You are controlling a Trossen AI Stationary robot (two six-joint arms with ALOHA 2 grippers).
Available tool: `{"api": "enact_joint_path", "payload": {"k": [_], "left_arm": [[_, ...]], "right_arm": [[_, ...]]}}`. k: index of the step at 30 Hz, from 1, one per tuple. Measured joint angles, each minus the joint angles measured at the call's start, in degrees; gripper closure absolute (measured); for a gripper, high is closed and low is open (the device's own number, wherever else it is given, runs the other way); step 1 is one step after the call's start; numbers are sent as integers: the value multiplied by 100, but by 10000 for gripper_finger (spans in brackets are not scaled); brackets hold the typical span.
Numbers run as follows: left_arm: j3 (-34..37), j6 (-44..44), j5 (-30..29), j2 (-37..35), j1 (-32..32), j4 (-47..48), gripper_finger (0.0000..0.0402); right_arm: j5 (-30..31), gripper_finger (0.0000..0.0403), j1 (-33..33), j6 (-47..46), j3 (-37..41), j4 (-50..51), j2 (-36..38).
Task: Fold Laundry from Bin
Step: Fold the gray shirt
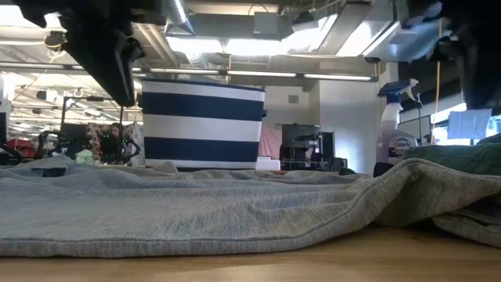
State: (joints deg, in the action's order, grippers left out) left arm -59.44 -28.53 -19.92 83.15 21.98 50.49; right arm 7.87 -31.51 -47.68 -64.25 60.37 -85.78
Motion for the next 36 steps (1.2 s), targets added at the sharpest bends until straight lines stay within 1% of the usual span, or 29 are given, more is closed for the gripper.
{"api": "enact_joint_path", "payload": {"k": [2, 4, 6, 8, 11, 14, 16, 18, 21, 22, 25, 27, 29, 32, 34, 36], "left_arm": [[0, 162, -43, 43, -14, -36, 311], [0, 272, -332, 70, -80, 28, 311], [0, 371, -644, 66, -266, 71, 312], [0, 532, -601, 48, -565, 73, 315], [0, 830, -555, 46, -1123, 75, 332], [0, 1300, -471, 45, -1817, 82, 358], [0, 1599, -325, 38, -2321, 86, 375], [0, 1897, -206, 15, -2831, 78, 390], [0, 2296, -113, 5, -3584, -109, 399], [0, 2421, 2, 5, -3857, -202, 398], [34, 2763, 696, 5, -4681, -605, 396], [164, 2914, 1161, 5, -5188, -901, 397], [303, 3026, 1475, 5, -5671, -1032, 398], [507, 3053, 1637, 7, -6229, -1049, 398], [642, 3055, 1653, 7, -6465, -1073, 398], [755, 3055, 1830, 8, -6633, -1162, 398]], "right_arm": [[516, 395, -13, 52, 0, -291, 0], [1045, 395, 30, 234, 0, -439, 0], [1362, 395, 263, 505, 0, -481, 0], [1382, 395, 633, 612, 0, -481, 0], [1586, 395, 1372, 808, 0, -503, -2], [1570, 395, 2183, 1578, 0, -788, -2], [1373, 395, 2694, 2259, 20, -1158, -2], [1050, 395, 3205, 2859, 24, -1531, -2], [259, 395, 3976, 3556, 24, -2050, -2], [-10, 395, 4225, 3755, 24, -2173, -2], [-580, 395, 4935, 4150, 24, -2340, -2], [-824, 395, 5331, 4337, 24, -2335, -54], [-1071, 395, 5698, 4583, 24, -2274, -133], [-1515, 395, 6132, 5000, 24, -2305, -364], [-1834, 395, 6366, 5260, 24, -2320, -599], [-2035, 395, 6573, 5442, 24, -2328, -862]]}}
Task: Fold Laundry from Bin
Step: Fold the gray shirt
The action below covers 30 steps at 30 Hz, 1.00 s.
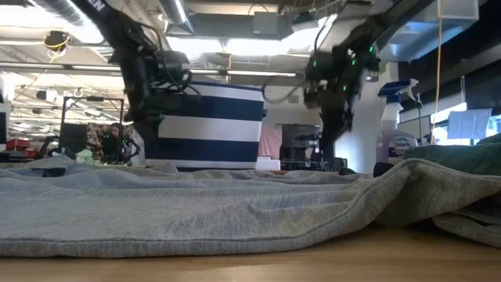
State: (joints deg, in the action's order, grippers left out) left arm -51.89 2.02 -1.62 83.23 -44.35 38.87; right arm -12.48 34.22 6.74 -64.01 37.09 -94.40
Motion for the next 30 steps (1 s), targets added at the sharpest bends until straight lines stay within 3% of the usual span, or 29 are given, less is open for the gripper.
{"api": "enact_joint_path", "payload": {"k": [5, 14, 22, 30], "left_arm": [[161, 11, 618, 177, -219, -225, 398], [205, 15, 630, 919, -217, -217, 398], [196, 1, -189, 1223, -513, -344, 398], [173, -89, -1088, 1246, -1106, -584, 399]], "right_arm": [[-71, 395, 277, 175, 0, -3, -589], [-64, 395, 221, 43, -8, -439, -1320], [179, 395, 308, -354, -99, -706, -1416], [795, 395, 696, -778, -298, -479, -1435]]}}
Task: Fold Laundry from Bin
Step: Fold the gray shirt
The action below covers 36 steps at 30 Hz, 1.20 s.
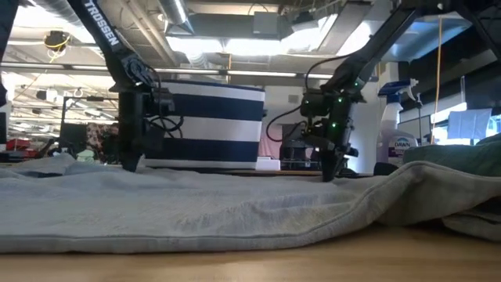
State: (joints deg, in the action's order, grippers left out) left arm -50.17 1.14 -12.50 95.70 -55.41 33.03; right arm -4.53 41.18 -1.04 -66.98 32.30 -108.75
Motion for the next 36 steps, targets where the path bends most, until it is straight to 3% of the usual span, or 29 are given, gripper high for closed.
{"api": "enact_joint_path", "payload": {"k": [12, 17, 28, 36], "left_arm": [[-479, 159, -19, 0, -273, -145, 398], [-710, 228, 301, -117, -159, 304, 398], [-731, 325, -434, -2227, 1532, 521, 398], [-731, -85, -737, -3395, 3637, 1430, 398]], "right_arm": [[314, 395, 325, -20, -7, 52, 0], [49, 395, 287, 149, -11, 259, 130], [251, 395, -151, 149, -13, 514, 1513], [289, 395, -1311, 150, 96, 731, 2446]]}}
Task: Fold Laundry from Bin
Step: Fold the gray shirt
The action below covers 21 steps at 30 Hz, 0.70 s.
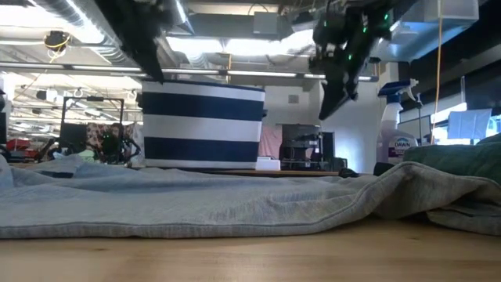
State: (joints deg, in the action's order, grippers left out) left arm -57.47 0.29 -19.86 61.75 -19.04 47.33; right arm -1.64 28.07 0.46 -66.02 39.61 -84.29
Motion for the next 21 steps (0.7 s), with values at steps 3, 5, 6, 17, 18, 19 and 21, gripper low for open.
{"api": "enact_joint_path", "payload": {"k": [3, 5, 6, 17, 18, 19, 21], "left_arm": [[0, -375, -119, -39, 1030, 321, 400], [2, -713, -164, -17, 1772, 589, 400], [2, -921, -169, 32, 2148, 693, 400], [4, -2429, 8, 945, 5542, 1191, 401], [4, -2534, 91, 1050, 5713, 1248, 401], [4, -2648, 189, 1159, 5862, 1311, 401], [4, -2889, 336, 1369, 6144, 1474, 401]], "right_arm": [[248, 395, -915, -25, 74, -8, 111], [605, 395, -1627, -96, 116, 0, 115], [826, 395, -1971, -175, 133, -6, 115], [1953, 395, -4754, -1064, 578, -1236, 46], [1961, 395, -4887, -1066, 598, -1425, -2], [1989, 395, -4996, -1072, 608, -1536, -47], [2063, 395, -5192, -1099, 617, -1697, -190]]}}
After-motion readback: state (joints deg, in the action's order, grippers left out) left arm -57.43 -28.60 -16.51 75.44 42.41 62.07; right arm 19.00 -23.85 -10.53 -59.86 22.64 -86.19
